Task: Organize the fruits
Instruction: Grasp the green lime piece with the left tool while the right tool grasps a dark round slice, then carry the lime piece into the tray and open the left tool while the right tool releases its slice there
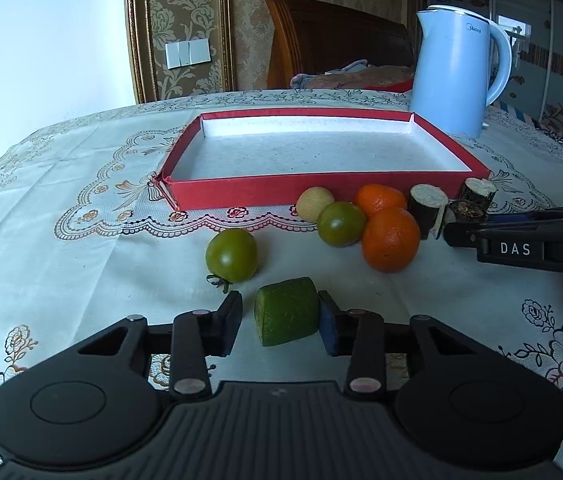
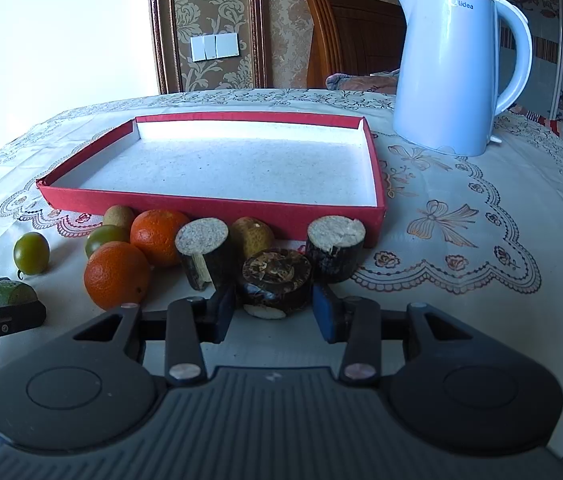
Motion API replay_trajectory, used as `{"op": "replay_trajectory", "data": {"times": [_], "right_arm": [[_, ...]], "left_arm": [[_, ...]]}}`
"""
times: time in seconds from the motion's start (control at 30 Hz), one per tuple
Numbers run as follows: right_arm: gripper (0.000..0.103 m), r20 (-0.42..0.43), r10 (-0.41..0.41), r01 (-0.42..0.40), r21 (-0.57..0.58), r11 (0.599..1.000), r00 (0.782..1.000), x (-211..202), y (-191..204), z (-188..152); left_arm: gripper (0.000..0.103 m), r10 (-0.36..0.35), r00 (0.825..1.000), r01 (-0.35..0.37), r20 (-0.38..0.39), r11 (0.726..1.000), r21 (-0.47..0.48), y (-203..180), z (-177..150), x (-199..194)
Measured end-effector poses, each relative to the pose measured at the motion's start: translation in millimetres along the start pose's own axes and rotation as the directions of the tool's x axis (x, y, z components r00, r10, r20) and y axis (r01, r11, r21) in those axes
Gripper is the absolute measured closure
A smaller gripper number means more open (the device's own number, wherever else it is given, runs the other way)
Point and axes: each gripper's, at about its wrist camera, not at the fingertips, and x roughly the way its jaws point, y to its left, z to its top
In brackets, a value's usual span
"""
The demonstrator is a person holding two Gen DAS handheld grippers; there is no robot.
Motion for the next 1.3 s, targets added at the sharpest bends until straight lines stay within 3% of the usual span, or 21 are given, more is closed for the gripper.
{"op": "replay_trajectory", "data": {"times": [0.07, 0.4, 1.3], "right_arm": [[0.064, 0.003, 0.004, -0.004, 0.008, 1.000, 1.000, -1, -1, 0], [0.064, 0.019, 0.011, -0.011, 0.012, 1.000, 1.000, -4, -3, -2], [0.065, 0.109, 0.018, -0.019, 0.009, 1.000, 0.994, -30, -4, -5]], "left_arm": [[0.071, -0.008, 1.000, 0.008, 0.001, 1.000, 0.010, -2, -1, 0], [0.075, -0.011, 0.999, 0.010, 0.030, 1.000, 0.028, -3, -2, -4], [0.075, -0.044, 0.996, 0.040, 0.082, 0.998, 0.053, -3, 5, -17]]}}
